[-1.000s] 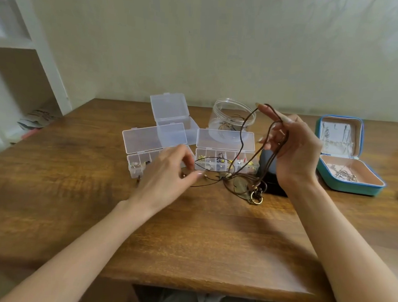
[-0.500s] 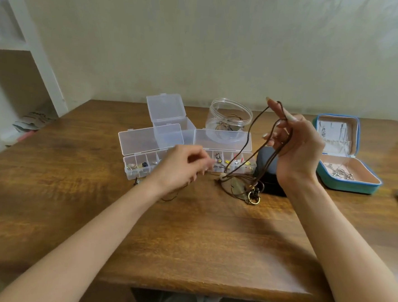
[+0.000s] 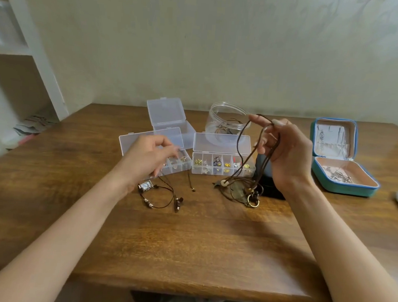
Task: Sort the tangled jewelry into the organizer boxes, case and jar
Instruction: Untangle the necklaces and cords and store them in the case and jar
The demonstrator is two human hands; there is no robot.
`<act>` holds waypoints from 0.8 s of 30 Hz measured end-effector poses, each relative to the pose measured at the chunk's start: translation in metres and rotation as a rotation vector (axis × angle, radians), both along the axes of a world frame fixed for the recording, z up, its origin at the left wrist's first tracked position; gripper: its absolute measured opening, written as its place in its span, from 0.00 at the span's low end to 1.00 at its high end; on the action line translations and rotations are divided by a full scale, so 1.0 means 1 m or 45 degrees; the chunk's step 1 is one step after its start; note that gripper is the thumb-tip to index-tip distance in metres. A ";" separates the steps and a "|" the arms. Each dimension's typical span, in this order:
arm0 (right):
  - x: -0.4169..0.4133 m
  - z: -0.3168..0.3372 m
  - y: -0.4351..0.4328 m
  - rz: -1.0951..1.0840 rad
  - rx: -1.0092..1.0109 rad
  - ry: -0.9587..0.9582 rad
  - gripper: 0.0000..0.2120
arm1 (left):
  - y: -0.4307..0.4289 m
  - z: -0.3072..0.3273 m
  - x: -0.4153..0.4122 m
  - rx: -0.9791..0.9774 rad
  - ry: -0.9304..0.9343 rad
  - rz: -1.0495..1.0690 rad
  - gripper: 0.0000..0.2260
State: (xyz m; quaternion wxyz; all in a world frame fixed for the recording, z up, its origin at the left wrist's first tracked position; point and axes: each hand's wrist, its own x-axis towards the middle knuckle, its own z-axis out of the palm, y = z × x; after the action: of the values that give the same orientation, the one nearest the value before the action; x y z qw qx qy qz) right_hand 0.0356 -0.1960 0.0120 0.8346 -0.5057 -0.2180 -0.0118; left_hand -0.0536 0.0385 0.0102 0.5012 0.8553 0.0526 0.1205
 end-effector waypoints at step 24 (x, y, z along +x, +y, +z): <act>0.002 0.134 0.006 0.153 -0.792 -0.350 0.17 | -0.070 0.024 0.050 -0.641 -0.428 -0.419 0.14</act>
State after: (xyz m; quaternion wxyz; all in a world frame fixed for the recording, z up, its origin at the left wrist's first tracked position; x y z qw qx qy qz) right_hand 0.0381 -0.1898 0.1462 0.6026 -0.7159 -0.3509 0.0364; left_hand -0.0031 -0.0315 0.0344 0.7108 0.6700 -0.1414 0.1606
